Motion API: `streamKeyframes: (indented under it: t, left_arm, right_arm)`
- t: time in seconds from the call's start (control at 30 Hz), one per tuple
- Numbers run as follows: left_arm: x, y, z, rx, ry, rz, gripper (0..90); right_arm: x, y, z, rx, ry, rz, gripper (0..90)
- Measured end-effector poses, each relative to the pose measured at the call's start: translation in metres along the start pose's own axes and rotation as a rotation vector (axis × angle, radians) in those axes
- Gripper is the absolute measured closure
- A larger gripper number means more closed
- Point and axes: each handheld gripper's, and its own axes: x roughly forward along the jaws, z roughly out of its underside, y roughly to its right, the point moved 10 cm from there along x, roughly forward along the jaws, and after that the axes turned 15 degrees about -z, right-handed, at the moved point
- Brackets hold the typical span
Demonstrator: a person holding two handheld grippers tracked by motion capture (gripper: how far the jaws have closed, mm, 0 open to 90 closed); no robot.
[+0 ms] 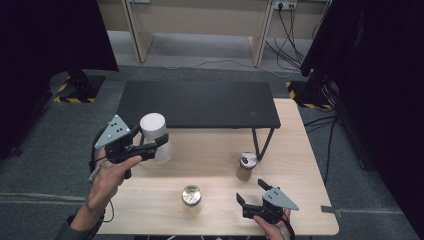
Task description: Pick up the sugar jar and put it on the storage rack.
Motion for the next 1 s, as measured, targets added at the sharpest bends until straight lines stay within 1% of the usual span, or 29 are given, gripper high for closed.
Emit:
streamKeyframes:
  t: [0.13, 0.43, 0.7, 0.87, 1.0]
  left_arm:
    - [0.001, 0.000, -0.004, -0.001, -0.003, 0.005, 34.8]
    - [0.003, -0.001, -0.015, 0.009, -0.008, 0.000, 34.8]
    - [0.007, -0.006, -0.028, 0.018, -0.011, -0.021, 34.7]
    - [0.009, -0.009, -0.033, 0.015, -0.011, -0.027, 34.7]
    - [0.012, -0.014, -0.037, 0.016, -0.014, -0.044, 34.7]
  right_arm:
    - [0.000, 0.000, 0.000, 0.000, 0.000, 0.000, 5.7]
    - [0.000, 0.000, 0.000, 0.001, -0.001, -0.001, 5.8]
    - [0.000, 0.000, 0.000, 0.001, 0.000, -0.002, 5.8]
    - [0.000, 0.000, 0.000, 0.001, -0.001, -0.002, 5.8]
    - [0.000, 0.000, 0.000, 0.001, 0.000, -0.002, 5.8]
